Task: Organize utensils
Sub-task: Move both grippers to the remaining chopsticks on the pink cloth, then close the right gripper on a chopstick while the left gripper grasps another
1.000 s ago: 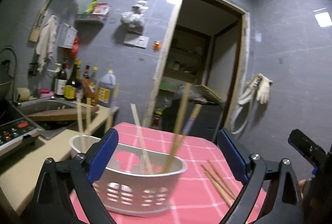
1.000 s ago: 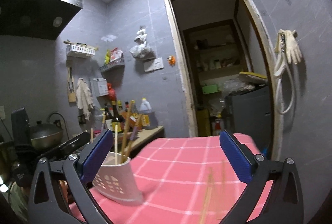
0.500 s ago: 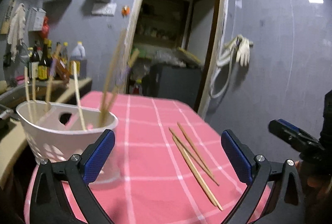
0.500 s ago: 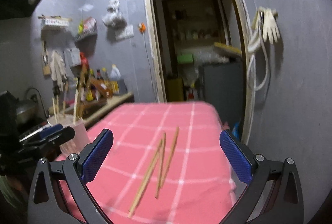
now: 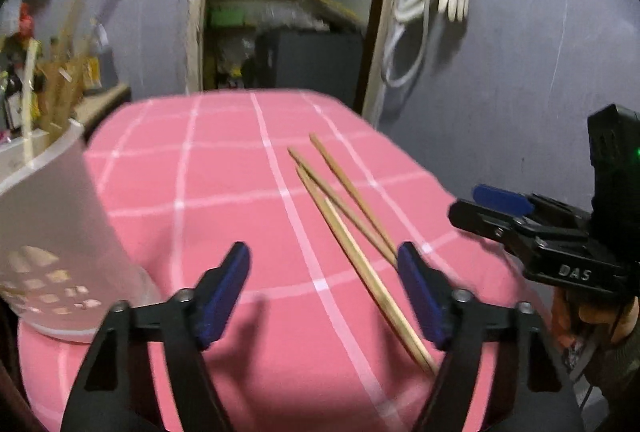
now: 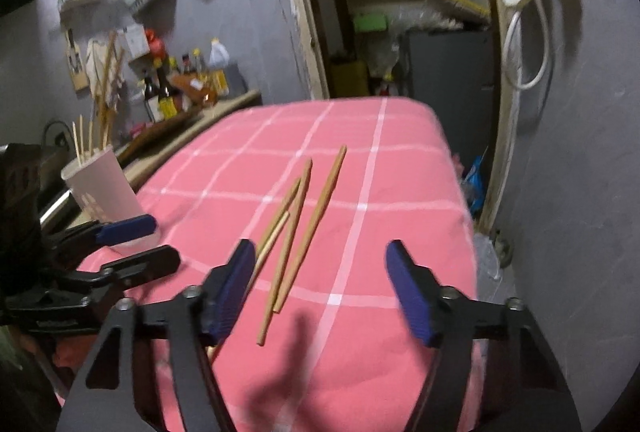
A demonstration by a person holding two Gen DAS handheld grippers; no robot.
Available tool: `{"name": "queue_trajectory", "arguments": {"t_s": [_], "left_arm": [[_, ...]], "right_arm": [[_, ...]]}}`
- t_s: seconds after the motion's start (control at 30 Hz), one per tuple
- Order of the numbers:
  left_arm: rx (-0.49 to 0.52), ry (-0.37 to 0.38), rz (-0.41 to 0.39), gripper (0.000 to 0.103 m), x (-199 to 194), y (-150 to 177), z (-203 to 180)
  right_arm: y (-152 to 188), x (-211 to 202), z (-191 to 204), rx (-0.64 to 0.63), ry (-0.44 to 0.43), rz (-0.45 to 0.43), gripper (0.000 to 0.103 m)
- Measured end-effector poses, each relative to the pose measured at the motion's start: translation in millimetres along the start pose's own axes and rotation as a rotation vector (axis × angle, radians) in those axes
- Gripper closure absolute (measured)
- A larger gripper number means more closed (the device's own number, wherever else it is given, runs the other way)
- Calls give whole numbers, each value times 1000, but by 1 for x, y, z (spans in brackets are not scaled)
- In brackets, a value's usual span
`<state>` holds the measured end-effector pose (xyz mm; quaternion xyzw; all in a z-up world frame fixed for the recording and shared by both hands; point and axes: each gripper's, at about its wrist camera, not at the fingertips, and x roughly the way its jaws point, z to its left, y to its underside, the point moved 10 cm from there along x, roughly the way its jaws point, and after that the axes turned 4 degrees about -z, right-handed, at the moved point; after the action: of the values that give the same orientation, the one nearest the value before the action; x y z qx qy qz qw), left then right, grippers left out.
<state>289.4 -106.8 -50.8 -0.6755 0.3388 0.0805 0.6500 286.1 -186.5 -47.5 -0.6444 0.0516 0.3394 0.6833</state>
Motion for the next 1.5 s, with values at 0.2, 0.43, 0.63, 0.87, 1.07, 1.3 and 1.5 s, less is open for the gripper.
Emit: {"name": "queue_trajectory", "arguments": {"t_s": [0.2,0.43,0.63,0.87,1.07,1.3,1.5], "left_arm": [[-49,71,148,66,34,17,2],[-90,93,213,72,55,19,4],[-77,63,227,83,64,16,6],[-74,55,248,87,68,17,9],[-62,40,278,87,75,18,6],[-104,39,303,95,75,17,7],[-127,37,312,98,62,21,14]], "right_arm": [[4,31,-3,25,-50,101,62],[1,63,-6,19,-76,180,68],[3,85,-9,37,-94,255,71],[2,102,-3,-21,-57,308,74],[0,109,-2,-56,-33,359,74],[0,107,-13,113,-56,406,98],[9,83,-10,322,-171,367,98]]}}
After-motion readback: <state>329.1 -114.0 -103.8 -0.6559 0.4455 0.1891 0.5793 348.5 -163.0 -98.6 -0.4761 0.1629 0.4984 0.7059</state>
